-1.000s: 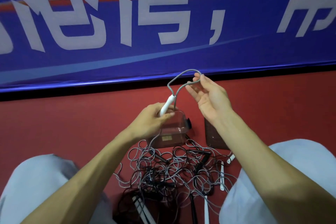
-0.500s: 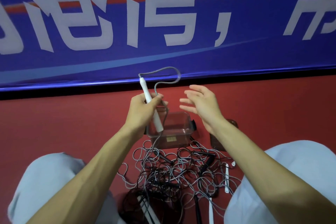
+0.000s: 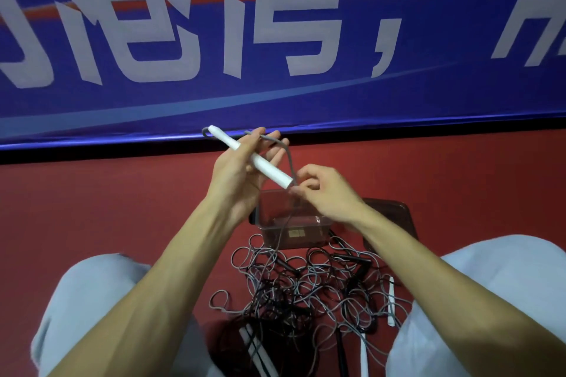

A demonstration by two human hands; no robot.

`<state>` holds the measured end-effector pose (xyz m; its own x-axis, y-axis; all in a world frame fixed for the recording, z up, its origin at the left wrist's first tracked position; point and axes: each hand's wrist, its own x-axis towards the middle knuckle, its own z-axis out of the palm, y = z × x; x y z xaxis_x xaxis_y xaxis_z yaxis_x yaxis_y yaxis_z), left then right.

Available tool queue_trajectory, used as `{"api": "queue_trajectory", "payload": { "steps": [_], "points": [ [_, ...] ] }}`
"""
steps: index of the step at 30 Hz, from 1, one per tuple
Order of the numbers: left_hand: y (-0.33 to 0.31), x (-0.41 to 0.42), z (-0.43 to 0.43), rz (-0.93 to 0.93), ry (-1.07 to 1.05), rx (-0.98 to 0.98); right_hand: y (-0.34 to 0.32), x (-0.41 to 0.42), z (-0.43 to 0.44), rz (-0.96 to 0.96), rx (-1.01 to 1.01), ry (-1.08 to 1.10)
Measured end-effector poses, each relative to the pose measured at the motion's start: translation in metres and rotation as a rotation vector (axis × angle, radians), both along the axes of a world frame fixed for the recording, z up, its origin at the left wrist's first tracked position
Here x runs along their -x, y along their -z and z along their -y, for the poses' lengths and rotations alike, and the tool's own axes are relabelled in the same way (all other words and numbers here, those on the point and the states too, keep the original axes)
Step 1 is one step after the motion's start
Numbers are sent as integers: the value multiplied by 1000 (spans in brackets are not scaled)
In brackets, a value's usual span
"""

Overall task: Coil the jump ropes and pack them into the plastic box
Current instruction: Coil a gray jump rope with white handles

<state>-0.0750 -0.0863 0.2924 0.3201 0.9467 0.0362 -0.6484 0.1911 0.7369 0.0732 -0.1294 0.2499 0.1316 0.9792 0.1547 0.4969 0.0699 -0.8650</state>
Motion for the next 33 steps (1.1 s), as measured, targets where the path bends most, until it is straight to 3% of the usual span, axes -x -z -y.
{"api": "queue_trajectory", "payload": {
  "steps": [3, 7, 12, 14, 21, 26, 33],
  "points": [
    [4, 4, -4, -151, -82, -98, -2, 0, 2, -89, -49, 75],
    [13, 8, -9, -578, -145, -234, -12, -2, 3, -296, -124, 113],
    [30, 6, -6, -1158, 2, -558, -31, -11, 7, -576, -233, 154],
    [33, 4, -2, -1238, 97, -614, -37, -16, 8, -690, -246, 165],
    [42, -4, 4, -1306, 323, -748, -51, -28, 11, -1177, -274, 131],
    [43, -11, 6, -1131, 197, -702, -53, -37, 12, -1396, -324, 140],
    [23, -11, 12, -633, 92, -286, -41, -38, 5, -961, -243, 258]
  ]
}}
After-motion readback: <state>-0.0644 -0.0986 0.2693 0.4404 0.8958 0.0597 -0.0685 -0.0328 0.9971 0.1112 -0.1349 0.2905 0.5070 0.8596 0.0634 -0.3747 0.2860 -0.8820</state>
